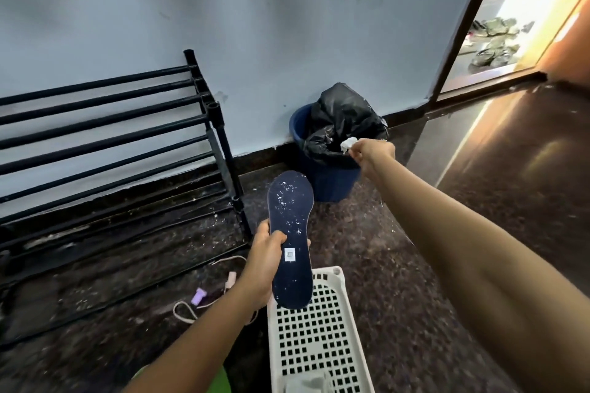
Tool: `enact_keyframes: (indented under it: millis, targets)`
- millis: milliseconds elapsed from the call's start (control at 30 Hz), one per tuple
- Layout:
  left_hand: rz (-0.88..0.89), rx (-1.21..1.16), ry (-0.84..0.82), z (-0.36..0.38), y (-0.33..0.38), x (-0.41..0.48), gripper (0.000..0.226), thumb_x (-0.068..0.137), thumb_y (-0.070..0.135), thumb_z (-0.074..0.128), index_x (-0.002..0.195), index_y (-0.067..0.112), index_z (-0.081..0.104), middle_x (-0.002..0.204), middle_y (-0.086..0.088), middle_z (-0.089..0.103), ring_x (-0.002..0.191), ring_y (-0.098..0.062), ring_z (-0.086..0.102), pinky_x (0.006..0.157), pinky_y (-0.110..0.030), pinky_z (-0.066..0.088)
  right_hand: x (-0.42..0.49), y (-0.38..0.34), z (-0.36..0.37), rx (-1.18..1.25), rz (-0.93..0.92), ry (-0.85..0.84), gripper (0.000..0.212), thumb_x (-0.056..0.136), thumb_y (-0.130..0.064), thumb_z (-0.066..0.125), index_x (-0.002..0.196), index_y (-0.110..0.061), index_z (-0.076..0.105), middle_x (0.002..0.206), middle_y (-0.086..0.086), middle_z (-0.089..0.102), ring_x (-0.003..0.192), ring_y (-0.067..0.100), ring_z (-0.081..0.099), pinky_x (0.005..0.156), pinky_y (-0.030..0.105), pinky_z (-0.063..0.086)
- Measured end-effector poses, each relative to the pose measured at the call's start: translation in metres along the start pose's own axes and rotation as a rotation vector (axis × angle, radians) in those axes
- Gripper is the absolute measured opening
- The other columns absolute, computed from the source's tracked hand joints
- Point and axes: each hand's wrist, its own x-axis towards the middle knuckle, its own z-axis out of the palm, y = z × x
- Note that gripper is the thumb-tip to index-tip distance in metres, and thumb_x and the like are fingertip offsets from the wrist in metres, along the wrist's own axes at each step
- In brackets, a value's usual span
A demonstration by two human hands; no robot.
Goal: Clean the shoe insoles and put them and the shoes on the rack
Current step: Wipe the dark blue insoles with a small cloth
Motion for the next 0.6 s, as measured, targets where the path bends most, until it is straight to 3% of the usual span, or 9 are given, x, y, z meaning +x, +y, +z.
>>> enact_keyframes:
  millis: [100,200,267,400,500,600]
  targets:
    - [-0.005,-0.003,0.01,0.004,-0.003,0.017,0.031,0.097,0.002,0.037,0.122,0.014,0.051,0.093,-0.019,0.074,0.09,-0.034,0.071,0.082,-0.048,0.056,0.033,-0.01,0.003,0.064,0.002,0.058,0.022,0.081,0.01,0.055,0.074,-0.009,0.047,0.076,0.006,0.055,0.066,0.014,0.058,0.054,0.018,0.053]
    - [-0.018,0.011,0.013,0.005,-0.006,0.026,0.03,0.097,0.003,0.037,0.121,0.015,0.051,0.093,-0.019,0.074,0.088,-0.033,0.072,0.079,-0.046,0.056,0.055,-0.011,0.009,0.218,0.076,0.15,0.02,0.075,0.019,0.054,0.08,0.002,0.043,0.087,0.017,0.056,0.076,0.025,0.06,0.072,0.035,0.058]
    - [-0.02,0.012,0.015,0.006,-0.008,0.029,0.028,0.098,0.003,0.037,0.12,0.014,0.052,0.092,-0.018,0.074,0.086,-0.031,0.072,0.079,-0.045,0.056,0.066,-0.008,0.009,0.259,0.09,0.14,0.026,0.073,0.023,0.05,0.091,0.006,0.044,0.088,0.019,0.055,0.074,0.029,0.061,0.076,0.039,0.056]
    - [-0.024,0.03,0.037,0.006,-0.01,0.034,0.032,0.097,0.003,0.037,0.122,0.016,0.052,0.092,-0.017,0.075,0.093,-0.034,0.071,0.082,-0.047,0.056,0.07,-0.004,0.001,0.185,0.079,0.109,0.025,0.072,0.019,0.053,0.068,-0.004,0.045,0.07,0.008,0.05,0.061,0.017,0.053,0.065,0.025,0.053]
    - [-0.018,0.032,0.045,0.008,-0.01,0.032,0.033,0.097,0.003,0.037,0.123,0.018,0.051,0.091,-0.016,0.075,0.091,-0.033,0.072,0.082,-0.047,0.056,0.066,0.0,-0.005,0.191,0.059,0.154,0.019,0.074,0.015,0.066,0.069,0.001,0.053,0.077,0.015,0.062,0.075,0.024,0.067,0.072,0.03,0.058]
    - [-0.027,0.035,0.047,0.01,-0.012,0.024,0.032,0.097,0.003,0.036,0.123,0.017,0.051,0.09,-0.015,0.075,0.09,-0.032,0.072,0.081,-0.047,0.056,0.054,0.004,-0.01,0.189,0.046,0.093,0.014,0.076,0.011,0.067,0.07,0.003,0.058,0.079,0.019,0.065,0.071,0.024,0.068,0.068,0.027,0.058]
